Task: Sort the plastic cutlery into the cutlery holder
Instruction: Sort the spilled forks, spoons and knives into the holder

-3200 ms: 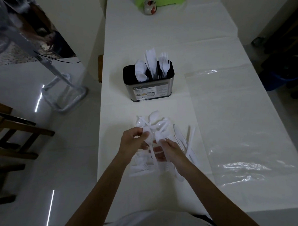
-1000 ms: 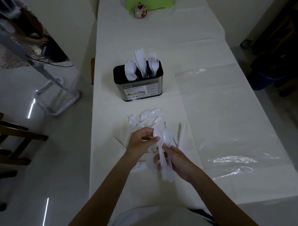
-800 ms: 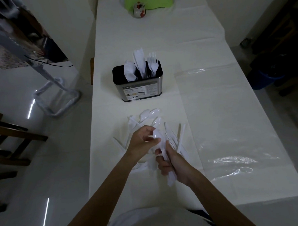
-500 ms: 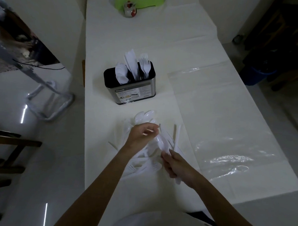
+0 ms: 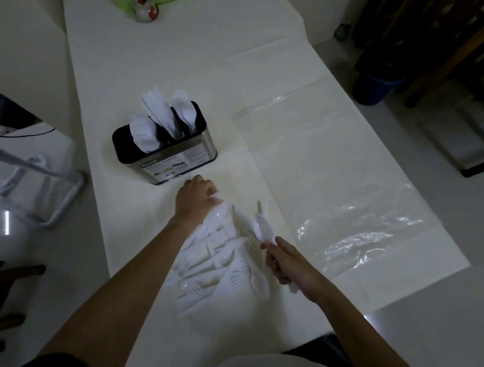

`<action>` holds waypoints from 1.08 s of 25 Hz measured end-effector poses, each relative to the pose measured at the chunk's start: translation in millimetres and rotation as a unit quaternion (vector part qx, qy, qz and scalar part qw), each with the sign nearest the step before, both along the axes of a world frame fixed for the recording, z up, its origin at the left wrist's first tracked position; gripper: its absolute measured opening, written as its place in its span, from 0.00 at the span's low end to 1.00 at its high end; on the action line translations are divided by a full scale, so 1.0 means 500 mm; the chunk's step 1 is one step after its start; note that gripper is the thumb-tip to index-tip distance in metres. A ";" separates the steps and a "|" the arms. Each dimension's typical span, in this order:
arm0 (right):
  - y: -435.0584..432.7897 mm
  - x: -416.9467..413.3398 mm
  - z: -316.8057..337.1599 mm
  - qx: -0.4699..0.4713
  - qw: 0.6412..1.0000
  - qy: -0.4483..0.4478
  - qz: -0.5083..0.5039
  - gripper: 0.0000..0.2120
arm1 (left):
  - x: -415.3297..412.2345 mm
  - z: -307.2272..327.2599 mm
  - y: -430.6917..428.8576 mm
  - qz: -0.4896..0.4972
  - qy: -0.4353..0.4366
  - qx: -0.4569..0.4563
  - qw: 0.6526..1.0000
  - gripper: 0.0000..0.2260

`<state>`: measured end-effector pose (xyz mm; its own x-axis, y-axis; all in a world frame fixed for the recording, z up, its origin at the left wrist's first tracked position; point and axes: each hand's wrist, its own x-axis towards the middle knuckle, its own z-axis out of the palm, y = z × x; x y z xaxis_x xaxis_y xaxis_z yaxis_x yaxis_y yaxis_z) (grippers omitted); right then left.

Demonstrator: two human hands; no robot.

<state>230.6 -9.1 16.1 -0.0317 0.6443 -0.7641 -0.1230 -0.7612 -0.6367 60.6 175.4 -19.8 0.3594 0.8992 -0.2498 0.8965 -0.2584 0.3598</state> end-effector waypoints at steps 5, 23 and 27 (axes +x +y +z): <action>0.026 -0.007 -0.007 0.015 0.999 0.011 -0.046 0.10 | 0.004 0.026 -0.020 0.028 -0.151 0.046 0.987 0.05; 0.031 -0.046 0.013 0.079 0.992 0.093 0.018 0.13 | 0.024 0.089 -0.154 0.137 -0.339 -0.099 0.926 0.08; 0.010 -0.020 -0.007 0.059 0.998 0.023 -0.001 0.10 | -0.016 0.043 -0.152 -0.008 -0.065 -0.008 0.998 0.16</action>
<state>220.5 -4.2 12.6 -0.0643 0.7294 -0.6811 -0.1557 -0.6815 -0.7151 52.7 99.6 1.9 0.4040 0.8892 -0.2148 0.8375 -0.2651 0.4778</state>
